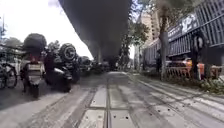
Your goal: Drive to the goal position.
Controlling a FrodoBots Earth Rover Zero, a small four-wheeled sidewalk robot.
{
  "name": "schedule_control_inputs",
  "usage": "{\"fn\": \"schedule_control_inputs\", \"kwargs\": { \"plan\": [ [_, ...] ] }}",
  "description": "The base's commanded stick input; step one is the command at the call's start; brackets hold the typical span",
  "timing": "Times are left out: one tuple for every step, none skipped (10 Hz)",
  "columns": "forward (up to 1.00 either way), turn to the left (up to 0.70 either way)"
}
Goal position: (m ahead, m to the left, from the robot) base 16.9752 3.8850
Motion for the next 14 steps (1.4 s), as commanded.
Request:
{"fn": "schedule_control_inputs", "kwargs": {
  "plan": [
    [0.7, -0.11],
    [0.7, -0.14],
    [0.7, -0.14],
    [0.7, -0.14],
    [0.7, -0.14],
    [0.7, -0.14],
    [0.7, -0.14],
    [0.7, 0.0],
    [0.7, 0.0],
    [0.7, 0.0],
    [0.7, 0.0],
    [0.7, 0.0],
    [0.7, 0.0],
    [0.7, 0.06]
  ]
}}
